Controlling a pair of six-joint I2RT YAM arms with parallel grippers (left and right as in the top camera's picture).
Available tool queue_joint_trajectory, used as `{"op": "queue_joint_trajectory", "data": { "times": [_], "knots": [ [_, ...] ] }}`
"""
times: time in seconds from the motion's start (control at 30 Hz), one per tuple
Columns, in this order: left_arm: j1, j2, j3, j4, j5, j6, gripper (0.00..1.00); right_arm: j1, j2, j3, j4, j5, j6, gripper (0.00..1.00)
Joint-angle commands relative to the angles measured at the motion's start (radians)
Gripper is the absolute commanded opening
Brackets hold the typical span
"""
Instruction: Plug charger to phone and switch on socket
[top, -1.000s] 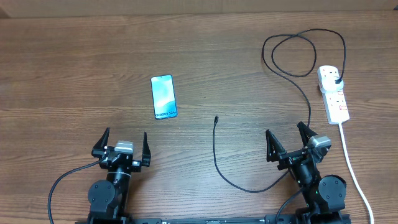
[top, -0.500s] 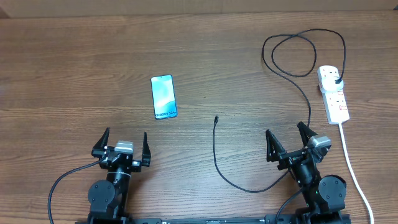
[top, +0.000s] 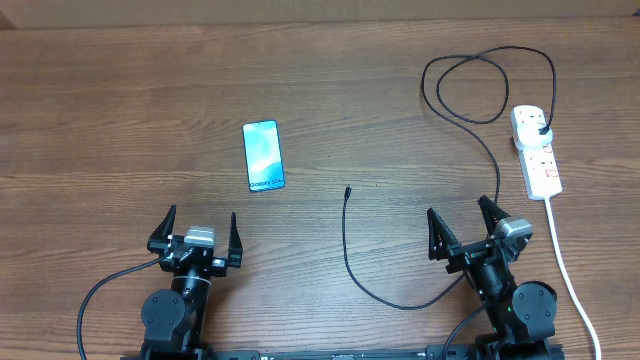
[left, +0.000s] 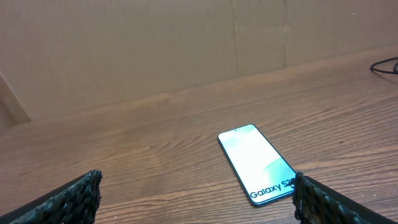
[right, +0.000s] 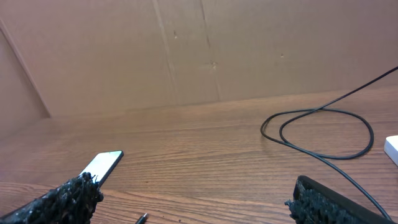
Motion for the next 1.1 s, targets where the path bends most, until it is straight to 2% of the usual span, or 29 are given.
{"op": "queue_joint_trajectory", "data": {
  "times": [0.0,0.33,0.4,0.6,0.7,0.9,1.07],
  "knots": [
    [0.006,-0.011,-0.003,0.002,-0.009,0.019,1.00,0.002,-0.010,-0.011,0.003,-0.006,-0.004,1.00],
    [0.006,-0.011,-0.003,0.006,-0.024,0.019,1.00,0.002,-0.010,-0.011,0.003,-0.006,-0.005,1.00],
    [0.006,-0.011,-0.003,0.044,-0.035,0.017,1.00,0.002,-0.010,-0.011,0.002,-0.006,-0.004,1.00],
    [0.006,-0.011,0.039,0.088,0.043,0.002,1.00,0.002,-0.010,-0.011,0.003,-0.006,-0.004,1.00],
    [0.006,-0.010,0.143,0.065,0.031,-0.006,1.00,0.002,-0.010,-0.011,0.002,-0.006,-0.005,1.00],
    [0.006,0.100,0.463,-0.013,-0.003,-0.166,1.00,0.002,-0.010,-0.011,0.002,-0.006,-0.004,1.00],
    [0.005,0.361,0.843,-0.269,0.055,-0.229,1.00,0.002,-0.010,-0.011,0.002,-0.006,-0.004,1.00]
  ]
}}
